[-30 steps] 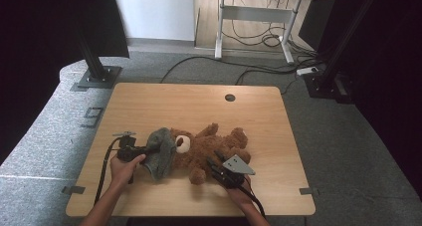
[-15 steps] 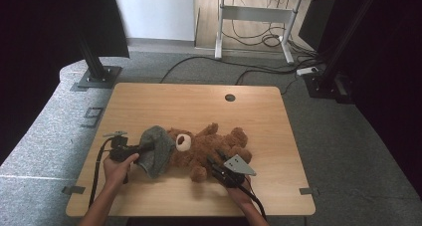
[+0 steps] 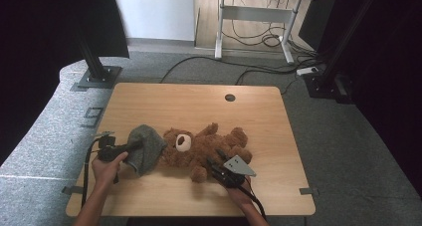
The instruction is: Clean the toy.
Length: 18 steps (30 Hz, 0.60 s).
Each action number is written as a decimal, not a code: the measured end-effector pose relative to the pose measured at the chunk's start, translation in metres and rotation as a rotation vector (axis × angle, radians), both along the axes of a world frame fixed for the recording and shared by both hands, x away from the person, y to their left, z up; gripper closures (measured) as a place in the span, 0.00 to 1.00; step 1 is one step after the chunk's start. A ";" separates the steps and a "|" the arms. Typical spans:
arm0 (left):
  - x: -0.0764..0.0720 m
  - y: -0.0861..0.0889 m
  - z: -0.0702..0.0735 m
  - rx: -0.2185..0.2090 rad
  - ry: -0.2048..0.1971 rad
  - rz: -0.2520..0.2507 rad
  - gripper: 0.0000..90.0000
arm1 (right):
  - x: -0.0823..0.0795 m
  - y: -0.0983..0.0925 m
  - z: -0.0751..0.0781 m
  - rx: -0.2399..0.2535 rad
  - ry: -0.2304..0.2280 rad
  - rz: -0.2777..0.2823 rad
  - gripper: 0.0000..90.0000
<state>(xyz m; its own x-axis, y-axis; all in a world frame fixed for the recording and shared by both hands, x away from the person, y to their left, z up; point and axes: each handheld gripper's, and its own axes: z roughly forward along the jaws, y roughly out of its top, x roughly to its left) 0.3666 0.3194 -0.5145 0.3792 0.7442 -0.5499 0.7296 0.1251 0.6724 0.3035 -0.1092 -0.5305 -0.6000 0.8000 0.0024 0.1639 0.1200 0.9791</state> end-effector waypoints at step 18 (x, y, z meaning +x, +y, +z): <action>-0.031 0.046 -0.017 0.071 0.123 0.038 0.74 | 0.003 -0.002 0.001 -0.006 -0.010 -0.002 0.59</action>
<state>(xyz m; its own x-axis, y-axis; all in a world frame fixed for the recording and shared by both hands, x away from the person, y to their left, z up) 0.3357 0.3655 -0.5318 0.2833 0.7955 -0.5356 0.8024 0.1093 0.5867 0.3065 -0.1109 -0.5299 -0.5981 0.8014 -0.0080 0.1545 0.1251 0.9800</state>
